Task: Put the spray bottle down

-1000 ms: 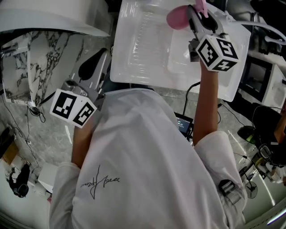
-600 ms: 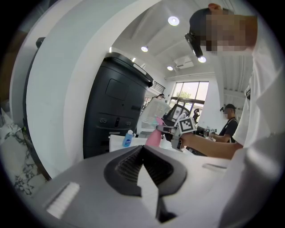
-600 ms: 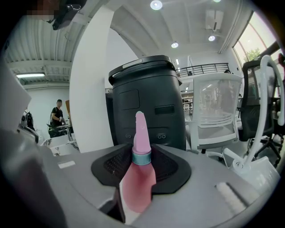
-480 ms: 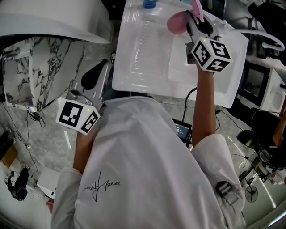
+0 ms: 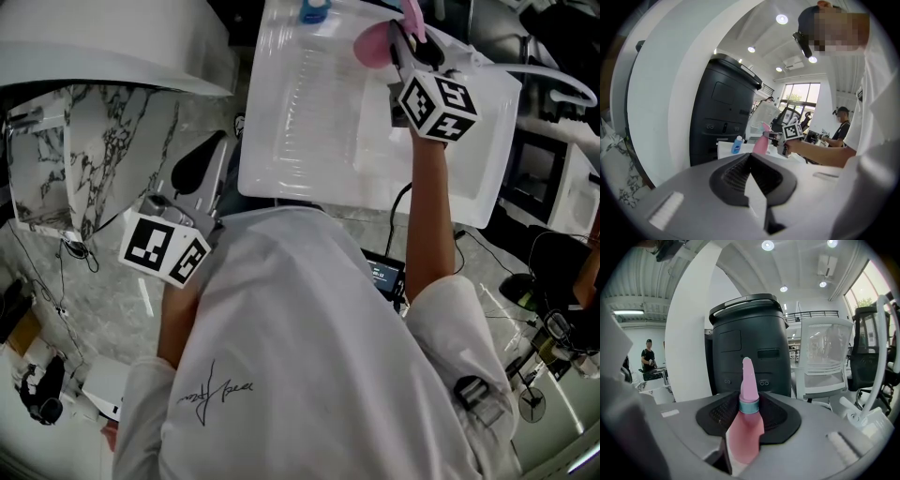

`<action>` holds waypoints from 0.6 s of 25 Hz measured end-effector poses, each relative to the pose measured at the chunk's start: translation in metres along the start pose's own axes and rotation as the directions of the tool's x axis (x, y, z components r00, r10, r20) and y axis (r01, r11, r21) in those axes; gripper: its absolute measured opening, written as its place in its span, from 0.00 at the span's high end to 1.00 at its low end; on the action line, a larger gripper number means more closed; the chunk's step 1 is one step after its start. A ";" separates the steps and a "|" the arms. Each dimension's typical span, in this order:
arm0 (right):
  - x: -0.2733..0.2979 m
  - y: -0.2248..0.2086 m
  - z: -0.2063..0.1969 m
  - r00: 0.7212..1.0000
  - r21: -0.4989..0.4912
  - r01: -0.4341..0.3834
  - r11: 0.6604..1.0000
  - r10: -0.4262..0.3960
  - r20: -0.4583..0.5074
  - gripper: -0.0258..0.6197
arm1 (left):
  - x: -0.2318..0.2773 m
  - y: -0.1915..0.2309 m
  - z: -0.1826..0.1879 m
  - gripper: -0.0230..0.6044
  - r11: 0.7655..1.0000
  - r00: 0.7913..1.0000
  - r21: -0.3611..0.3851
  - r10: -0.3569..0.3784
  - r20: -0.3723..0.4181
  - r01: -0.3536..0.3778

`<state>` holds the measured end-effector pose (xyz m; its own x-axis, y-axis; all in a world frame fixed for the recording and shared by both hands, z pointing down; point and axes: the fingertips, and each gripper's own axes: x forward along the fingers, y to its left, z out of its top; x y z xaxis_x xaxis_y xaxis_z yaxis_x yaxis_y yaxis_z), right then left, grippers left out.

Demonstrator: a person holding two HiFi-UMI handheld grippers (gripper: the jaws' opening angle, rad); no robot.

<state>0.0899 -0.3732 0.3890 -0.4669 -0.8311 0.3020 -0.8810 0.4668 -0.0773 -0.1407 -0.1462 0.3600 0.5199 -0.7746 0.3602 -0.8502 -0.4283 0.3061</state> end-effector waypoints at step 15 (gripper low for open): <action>0.020 -0.013 0.001 0.998 -0.008 0.040 0.999 -0.039 0.042 0.76 | -0.003 0.003 0.000 0.96 1.000 1.000 -0.013 0.004 0.006 -0.004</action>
<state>0.0925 -0.3962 0.3949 -0.4346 -0.8608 0.2649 -0.8982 0.4358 -0.0575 -0.1443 -0.1452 0.3598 0.5162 -0.7788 0.3563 -0.8510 -0.4195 0.3160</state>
